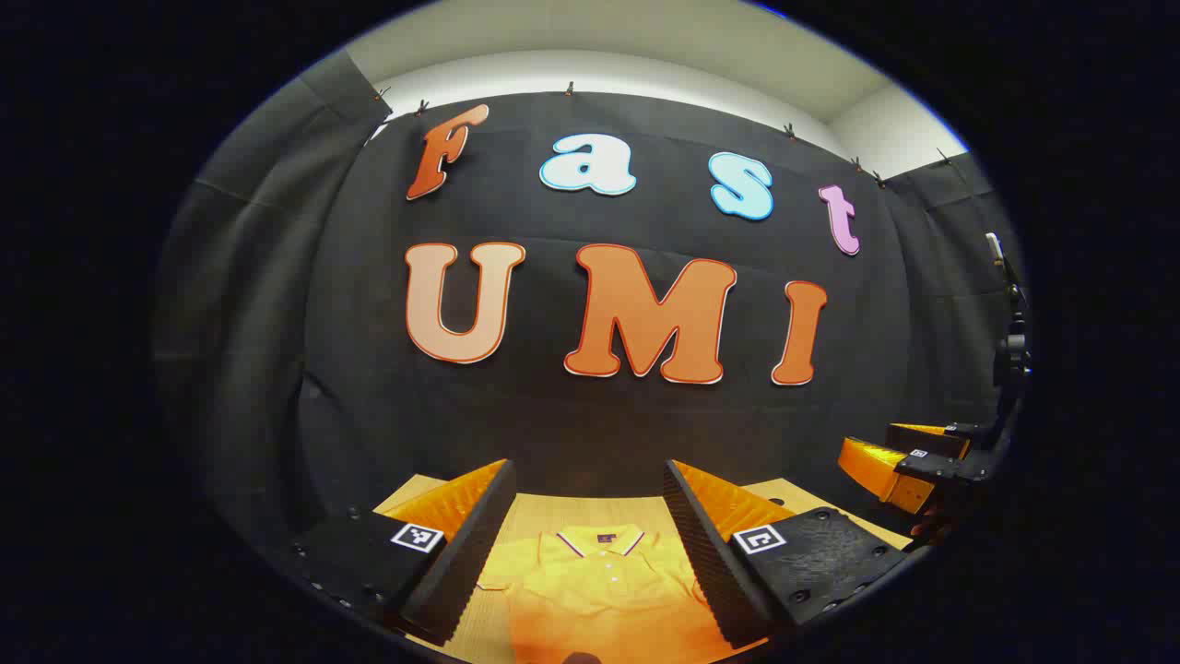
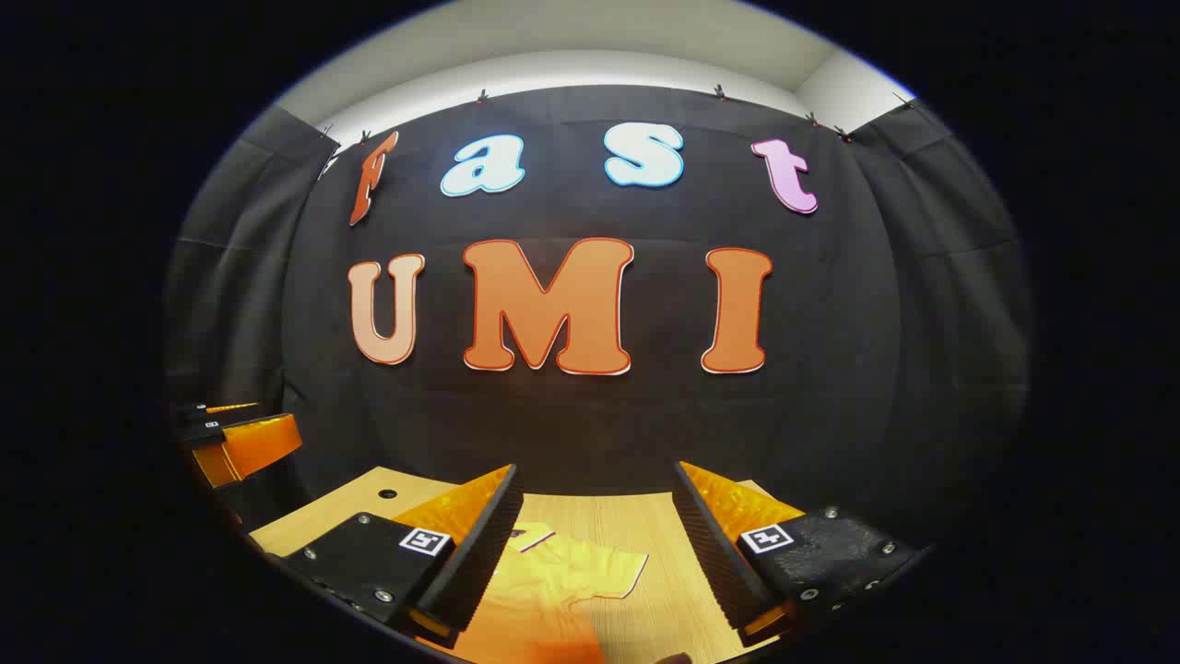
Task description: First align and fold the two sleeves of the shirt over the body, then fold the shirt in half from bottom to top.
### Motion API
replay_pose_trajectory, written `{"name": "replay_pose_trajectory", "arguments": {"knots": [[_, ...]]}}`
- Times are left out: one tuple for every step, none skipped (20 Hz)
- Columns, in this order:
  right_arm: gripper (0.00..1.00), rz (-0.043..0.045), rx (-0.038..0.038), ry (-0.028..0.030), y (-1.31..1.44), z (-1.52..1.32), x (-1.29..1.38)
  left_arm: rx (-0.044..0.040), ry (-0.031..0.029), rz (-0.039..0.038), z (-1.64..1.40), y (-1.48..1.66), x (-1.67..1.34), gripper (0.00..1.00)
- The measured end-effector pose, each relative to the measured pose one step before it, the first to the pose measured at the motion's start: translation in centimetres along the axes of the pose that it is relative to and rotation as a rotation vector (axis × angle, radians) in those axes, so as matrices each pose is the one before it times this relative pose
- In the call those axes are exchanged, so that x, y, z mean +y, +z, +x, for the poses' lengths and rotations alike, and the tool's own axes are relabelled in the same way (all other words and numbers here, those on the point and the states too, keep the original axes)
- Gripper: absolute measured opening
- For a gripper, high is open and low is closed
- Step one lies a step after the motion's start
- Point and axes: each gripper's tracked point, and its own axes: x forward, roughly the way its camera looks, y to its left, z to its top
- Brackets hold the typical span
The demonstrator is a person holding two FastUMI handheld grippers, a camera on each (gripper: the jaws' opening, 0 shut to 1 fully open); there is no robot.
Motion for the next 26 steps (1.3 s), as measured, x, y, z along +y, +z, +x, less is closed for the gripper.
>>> {"name": "replay_pose_trajectory", "arguments": {"knots": [[0.99,-0.01239,-0.00074,0.00609,-0.257,0.329,0.077,0.00376,0.00691,-0.00638,0.143,-0.15,0.086,0.98],[0.99,-0.01366,0.00126,0.00748,-0.196,0.244,-0.068,0.0026,0.00401,-0.00222,0.193,0.009,0.016,0.98],[0.99,-0.01123,0.00054,0.00433,-0.209,0.119,0.057,0.00078,0.00643,0.00204,0.284,-0.218,-0.062,0.98],[0.99,-0.00656,0.0042,0.00883,-0.275,0.262,0.078,-0.00021,0.00452,0.00357,0.206,-0.054,-0.007,0.98],[0.99,-0.00431,0.00195,0.00683,-0.215,0.327,-0.034,-0.00484,0.00583,0.0049,0.31,0.071,-0.069,0.98],[0.99,-0.00313,0.00181,0.00207,-0.037,0.209,-0.113,-0.00528,0.00708,0.00226,0.301,0.047,0.026,0.98],[0.99,-0.00218,-0.00201,0.00189,-0.087,0.18,-0.12,-0.00509,0.00477,0.00223,0.186,0.153,-0.025,0.98],[0.99,-0.00105,0.00044,0.00422,-0.036,0.271,-0.121,-0.00708,0.00808,0.00184,-0.059,-0.041,0.1,0.98],[0.99,-0.00185,0.0007,0.00759,-0.246,0.242,0.232,-0.0005,0.00348,0.00418,0.051,-0.18,0.002,0.98],[0.99,-0.0027,0.00264,0.00353,-0.168,0.307,-0.021,-0.00071,0.00865,0.00664,-0.028,0.005,0.131,0.98],[0.99,-0.00092,0.00082,0.00836,-0.053,0.26,0.071,-0.00325,0.00609,0.0076,0.007,-0.065,0.025,0.98],[0.99,-0.00241,-0.00069,0.00849,-0.133,0.307,0.168,-0.00128,0.00451,0.00787,-0.015,0.15,-0.041,0.98],[0.99,-0.00234,0.00451,0.0002,-0.393,0.298,-0.178,0.00082,0.00052,0.00611,0.094,-0.14,-0.211,0.98],[0.99,0.00079,0.01066,0.00312,-0.464,0.397,-0.068,0.00336,0.00243,0.0033,-0.038,-0.017,-0.144,0.98],[0.99,0.00529,0.02084,0.00372,-0.732,0.48,-0.045,0.00096,0.00169,0.00421,-0.121,-0.059,-0.101,0.98],[0.99,0.00803,0.02923,0.01206,-0.854,0.52,0.027,-0.00176,0.00376,0.00792,-0.129,0.069,-0.118,0.98],[0.99,-0.00099,0.03466,0.00978,-1.016,0.588,0.164,-0.00475,0.00626,0.01,-0.073,0.124,0.063,0.98],[0.99,-0.00952,0.02186,0.00158,-0.565,0.605,-0.198,-0.00814,0.00555,0.01012,-0.271,0.289,-0.01,0.98],[0.99,-0.00849,0.01311,0.00477,-0.191,0.468,-0.113,-0.0075,0.00758,0.0098,-0.351,0.098,0.032,0.98],[0.99,-0.00442,0.00863,0.01023,-0.252,0.635,0.085,-0.00674,0.00599,0.00901,-0.245,0.216,0.053,0.98],[0.99,-0.00154,0.01127,0.00868,-0.437,0.785,-0.003,-0.00092,0.00533,0.01062,-0.234,-0.044,-0.016,0.98],[0.99,0.00542,0.02019,0.00485,-0.601,0.787,-0.109,0.00144,0.00659,0.00965,-0.295,0.002,0.011,0.98],[0.99,0.01093,0.02991,0.00685,-0.778,0.76,-0.07,0.00163,0.01081,0.0071,-0.079,-0.26,0.139,0.98],[0.99,0.01057,0.03511,0.00438,-0.821,0.892,-0.143,0.00239,0.01078,0.00499,-0.156,0.024,0.159,0.98],[0.99,0.00388,0.03346,0.00326,-0.875,0.88,-0.219,-0.0005,0.01453,0.00562,-0.152,-0.133,0.169,0.98],[0.99,-0.00084,0.03698,-0.00438,-0.991,0.97,-0.546,0.00085,0.01661,0.00574,-0.033,0.012,0.323,0.98]]}}
